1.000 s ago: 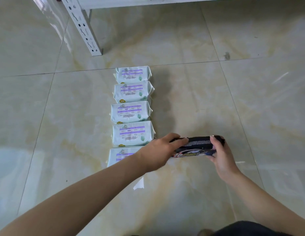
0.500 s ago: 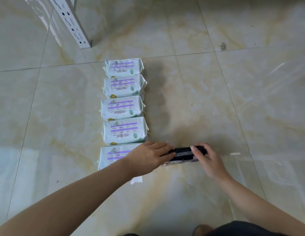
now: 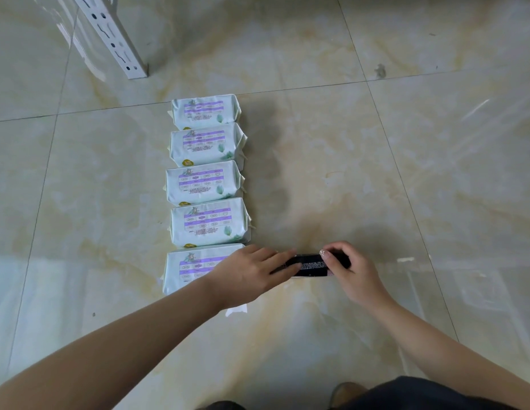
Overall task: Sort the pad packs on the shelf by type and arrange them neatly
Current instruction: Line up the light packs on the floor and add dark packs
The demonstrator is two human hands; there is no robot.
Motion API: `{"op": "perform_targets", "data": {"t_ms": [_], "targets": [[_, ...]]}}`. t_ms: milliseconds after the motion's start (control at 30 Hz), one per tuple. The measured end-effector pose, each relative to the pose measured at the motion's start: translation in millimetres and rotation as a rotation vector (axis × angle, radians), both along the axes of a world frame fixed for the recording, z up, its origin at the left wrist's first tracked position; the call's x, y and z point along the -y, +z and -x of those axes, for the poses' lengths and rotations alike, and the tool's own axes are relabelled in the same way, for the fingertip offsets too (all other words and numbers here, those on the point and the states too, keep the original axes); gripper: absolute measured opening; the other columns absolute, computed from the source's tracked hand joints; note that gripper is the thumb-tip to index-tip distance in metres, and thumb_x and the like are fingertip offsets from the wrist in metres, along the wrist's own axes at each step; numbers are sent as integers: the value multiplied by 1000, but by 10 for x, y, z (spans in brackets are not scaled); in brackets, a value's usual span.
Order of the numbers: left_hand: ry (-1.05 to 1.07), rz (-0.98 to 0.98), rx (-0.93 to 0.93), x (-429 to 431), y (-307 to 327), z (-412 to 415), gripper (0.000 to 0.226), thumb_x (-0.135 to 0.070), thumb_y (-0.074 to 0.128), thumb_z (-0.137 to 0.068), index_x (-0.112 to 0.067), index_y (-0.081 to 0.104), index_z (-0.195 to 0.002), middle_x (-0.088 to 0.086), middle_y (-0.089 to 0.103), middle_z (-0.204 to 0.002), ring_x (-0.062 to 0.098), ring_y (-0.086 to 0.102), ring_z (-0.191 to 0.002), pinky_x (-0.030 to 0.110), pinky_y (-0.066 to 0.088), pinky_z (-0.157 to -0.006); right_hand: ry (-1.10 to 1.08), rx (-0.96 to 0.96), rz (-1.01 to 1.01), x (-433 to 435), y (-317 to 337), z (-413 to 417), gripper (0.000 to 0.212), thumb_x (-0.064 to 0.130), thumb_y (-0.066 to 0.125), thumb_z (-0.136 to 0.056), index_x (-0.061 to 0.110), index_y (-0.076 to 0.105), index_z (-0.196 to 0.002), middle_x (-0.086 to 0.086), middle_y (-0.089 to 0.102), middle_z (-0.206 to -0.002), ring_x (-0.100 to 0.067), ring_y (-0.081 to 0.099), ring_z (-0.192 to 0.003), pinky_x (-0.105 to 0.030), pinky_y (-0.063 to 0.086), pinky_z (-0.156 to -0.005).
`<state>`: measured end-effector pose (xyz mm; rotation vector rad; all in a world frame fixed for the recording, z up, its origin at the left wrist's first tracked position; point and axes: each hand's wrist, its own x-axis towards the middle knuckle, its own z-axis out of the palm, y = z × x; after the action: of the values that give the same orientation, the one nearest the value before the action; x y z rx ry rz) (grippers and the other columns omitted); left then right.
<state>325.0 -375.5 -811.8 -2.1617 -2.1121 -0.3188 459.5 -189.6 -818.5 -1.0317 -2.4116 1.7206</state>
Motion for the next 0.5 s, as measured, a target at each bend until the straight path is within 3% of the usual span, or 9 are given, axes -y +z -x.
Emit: {"op": "perform_targets", "data": {"t_ms": [100,167,267,333,400,500], "targets": [[-18,-3,-22,32,-55,-8,37,-5,22,-96,-13,48,-121,11,64,-122,20,66,-77,26,53,-57,46,11,-61,-22,-38,8,9,23,67,-82,27,60,-85,14,62,-75,1,57,-69,-11,42,-65],[-26,10,-23,41,-74,-4,33,-9,45,-90,-14,50,-122,12,63,-123,20,67,-78,26,53,-58,69,39,-74,-17,-53,22,13,21,68,-81,24,59,-90,11,62,-82,-3,56,-74,-7,40,-66],[-11,77,-3,40,-31,18,53,-29,77,-68,-17,63,-118,10,64,-122,18,67,-78,22,52,-61,35,36,-54,-23,-18,43,20,22,70,-79,26,58,-93,14,62,-90,-8,59,-86,-3,39,-72],[19,101,7,36,25,16,62,-36,78,-65,-20,58,-121,8,64,-122,17,66,-75,21,50,-61,10,-5,-32,-44,34,57,22,22,72,-78,30,56,-91,15,62,-95,-9,59,-94,-7,41,-80],[65,82,29,35,42,37,66,-38,74,-68,-19,46,-125,6,65,-121,17,67,-75,20,50,-61,0,-39,-17,-60,97,81,21,21,71,-78,32,56,-87,15,62,-95,-11,59,-99,-21,45,-88],[121,71,42,9,86,75,49,-41,51,-83,-17,43,-125,4,66,-118,18,68,-80,22,53,-68,-4,-36,20,-69,150,119,18,23,70,-80,35,57,-84,20,61,-94,-1,58,-97,-38,49,-91]]}}
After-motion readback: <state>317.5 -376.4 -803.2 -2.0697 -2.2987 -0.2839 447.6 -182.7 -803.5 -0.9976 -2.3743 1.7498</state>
